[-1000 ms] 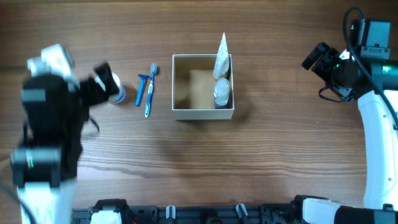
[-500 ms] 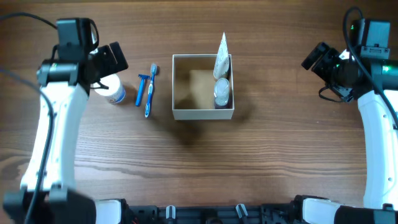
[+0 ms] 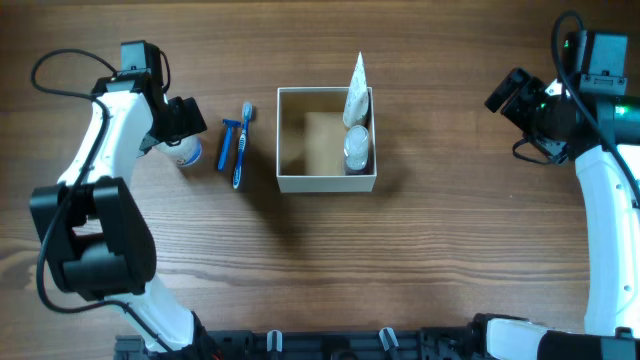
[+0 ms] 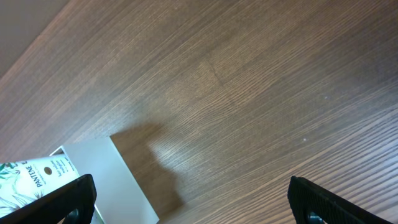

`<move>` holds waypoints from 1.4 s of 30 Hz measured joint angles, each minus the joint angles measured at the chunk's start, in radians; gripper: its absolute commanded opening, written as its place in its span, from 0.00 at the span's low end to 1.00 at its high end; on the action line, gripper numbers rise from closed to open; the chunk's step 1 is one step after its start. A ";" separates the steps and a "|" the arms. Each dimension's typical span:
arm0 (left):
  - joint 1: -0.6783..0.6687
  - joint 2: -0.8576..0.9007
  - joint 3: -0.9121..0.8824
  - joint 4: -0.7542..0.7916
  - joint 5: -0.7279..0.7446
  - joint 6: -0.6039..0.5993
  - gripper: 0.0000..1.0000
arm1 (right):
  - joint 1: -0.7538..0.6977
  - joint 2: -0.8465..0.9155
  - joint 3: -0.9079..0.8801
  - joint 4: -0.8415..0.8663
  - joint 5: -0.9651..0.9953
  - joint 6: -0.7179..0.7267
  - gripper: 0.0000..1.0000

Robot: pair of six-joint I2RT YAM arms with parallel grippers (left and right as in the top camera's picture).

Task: Pack container
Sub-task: 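Reach the left gripper to the cotton-swab tub and grasp it, then carry the cotton-swab tub into the box and release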

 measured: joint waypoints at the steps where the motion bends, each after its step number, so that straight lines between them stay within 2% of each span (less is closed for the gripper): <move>1: 0.000 0.008 0.000 0.009 0.000 0.000 0.96 | 0.000 0.000 0.000 0.000 0.000 0.000 1.00; 4: 0.001 0.018 0.000 0.031 0.000 0.000 0.90 | 0.000 0.000 0.000 0.000 0.000 0.000 1.00; 10: 0.001 0.019 0.000 0.040 0.000 0.015 0.63 | 0.000 0.000 0.000 0.000 0.000 0.000 1.00; 13: 0.001 0.019 0.000 0.031 0.000 0.016 0.58 | 0.000 0.000 0.000 0.000 0.000 0.000 1.00; 22: -0.001 0.005 0.022 -0.058 0.000 0.016 0.57 | 0.000 0.000 0.000 0.000 0.000 0.000 1.00; 28: -0.062 -0.133 0.130 -0.106 0.024 0.016 0.61 | 0.000 0.000 0.000 0.000 0.000 0.000 1.00; 34: -0.285 -0.334 0.174 -0.038 0.072 0.015 0.65 | 0.000 0.000 0.000 0.000 0.000 0.000 1.00; 39: -0.481 -0.310 0.177 0.007 0.079 0.015 0.65 | 0.000 0.000 0.000 0.000 0.000 0.000 0.99; 42: -0.546 -0.253 0.177 0.028 0.074 0.015 0.64 | 0.000 0.000 0.000 0.000 0.000 0.000 1.00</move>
